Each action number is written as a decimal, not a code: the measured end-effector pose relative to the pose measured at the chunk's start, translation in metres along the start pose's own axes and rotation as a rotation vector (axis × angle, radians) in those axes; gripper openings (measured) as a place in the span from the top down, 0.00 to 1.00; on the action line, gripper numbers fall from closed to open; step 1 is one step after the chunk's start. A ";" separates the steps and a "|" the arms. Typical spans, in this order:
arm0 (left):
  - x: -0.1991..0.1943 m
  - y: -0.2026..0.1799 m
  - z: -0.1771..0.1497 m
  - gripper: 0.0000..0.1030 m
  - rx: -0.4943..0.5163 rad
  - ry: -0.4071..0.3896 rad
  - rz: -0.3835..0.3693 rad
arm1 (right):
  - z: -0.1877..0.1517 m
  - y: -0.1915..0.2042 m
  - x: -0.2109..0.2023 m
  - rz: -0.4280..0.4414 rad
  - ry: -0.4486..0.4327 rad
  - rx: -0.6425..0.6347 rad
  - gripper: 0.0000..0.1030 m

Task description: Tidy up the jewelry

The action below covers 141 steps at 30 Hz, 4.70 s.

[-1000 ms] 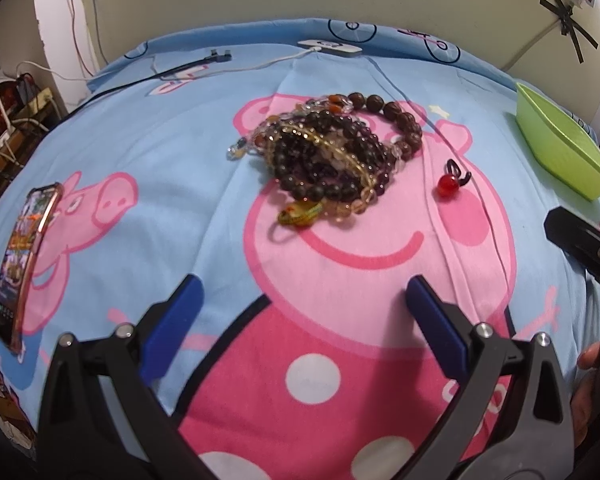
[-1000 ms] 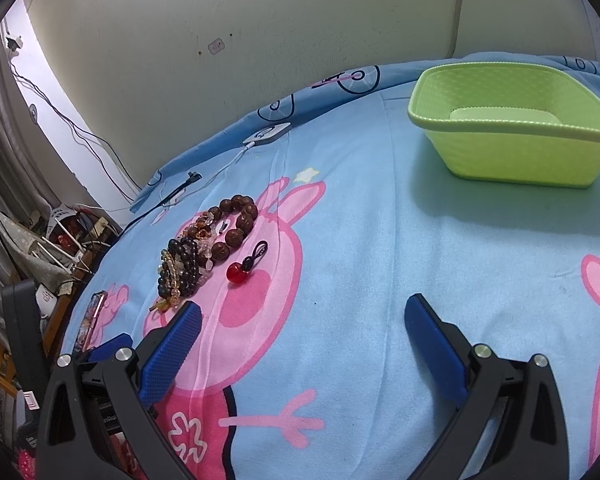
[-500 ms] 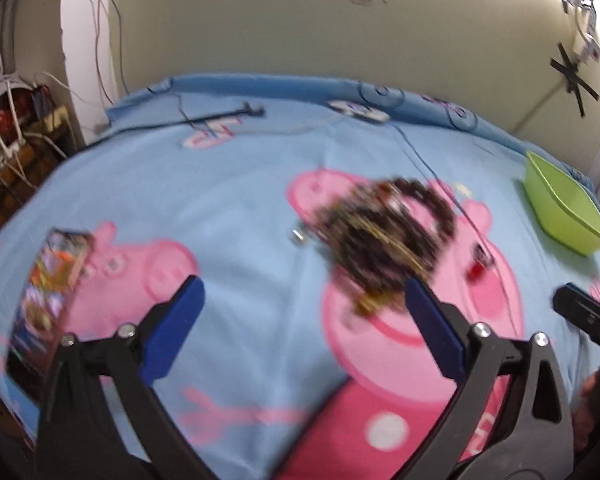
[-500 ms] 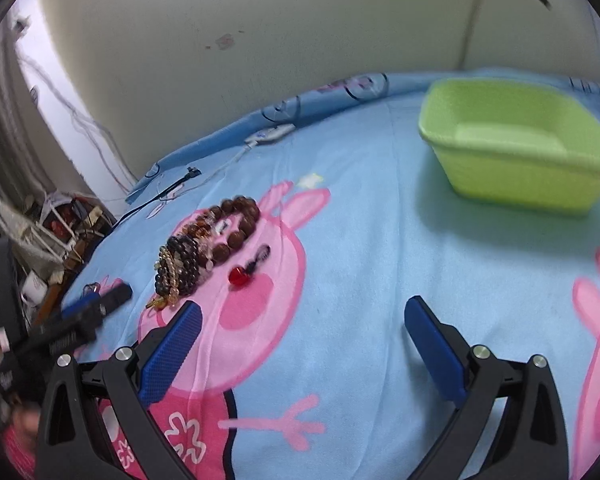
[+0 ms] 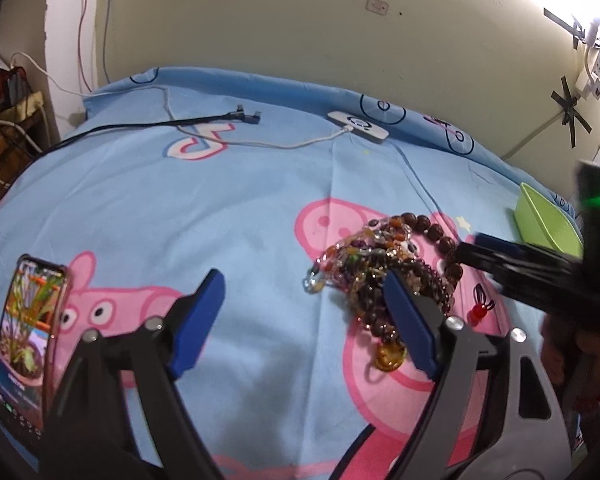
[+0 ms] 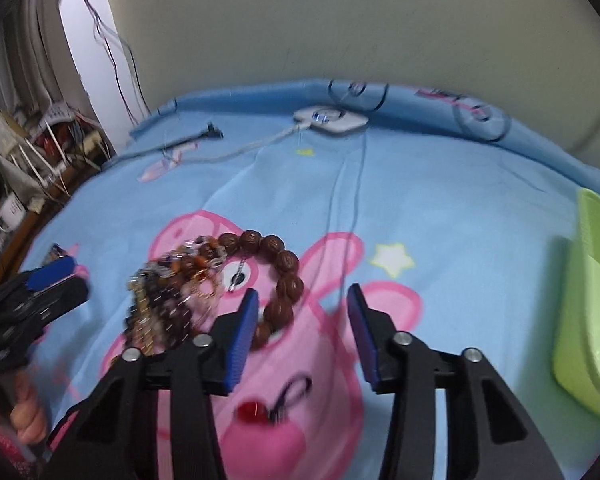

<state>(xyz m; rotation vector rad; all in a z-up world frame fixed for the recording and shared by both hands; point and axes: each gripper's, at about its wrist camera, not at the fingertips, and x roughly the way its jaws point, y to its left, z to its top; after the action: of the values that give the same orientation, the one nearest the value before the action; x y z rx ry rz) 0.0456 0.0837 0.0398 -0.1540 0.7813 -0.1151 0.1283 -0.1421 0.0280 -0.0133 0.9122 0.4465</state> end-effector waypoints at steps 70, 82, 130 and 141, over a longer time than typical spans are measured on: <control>0.003 -0.246 0.065 0.86 0.400 -0.037 -0.494 | -0.013 -0.101 -0.236 0.080 -0.482 0.162 1.00; 0.109 -0.342 0.063 0.84 0.453 0.187 -0.449 | -0.060 -0.221 -0.154 -0.104 -0.346 0.408 1.00; 0.002 -0.007 -0.021 0.92 0.050 0.148 -0.291 | -0.054 0.062 -0.043 0.448 0.055 -0.173 1.00; -0.020 0.001 -0.044 0.91 0.051 0.175 -0.252 | -0.099 0.036 -0.068 0.468 0.106 -0.075 1.00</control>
<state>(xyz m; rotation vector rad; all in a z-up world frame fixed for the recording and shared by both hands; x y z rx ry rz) 0.0004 0.0833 0.0230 -0.1951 0.9304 -0.3914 0.0034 -0.1539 0.0249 0.1108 1.0028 0.9216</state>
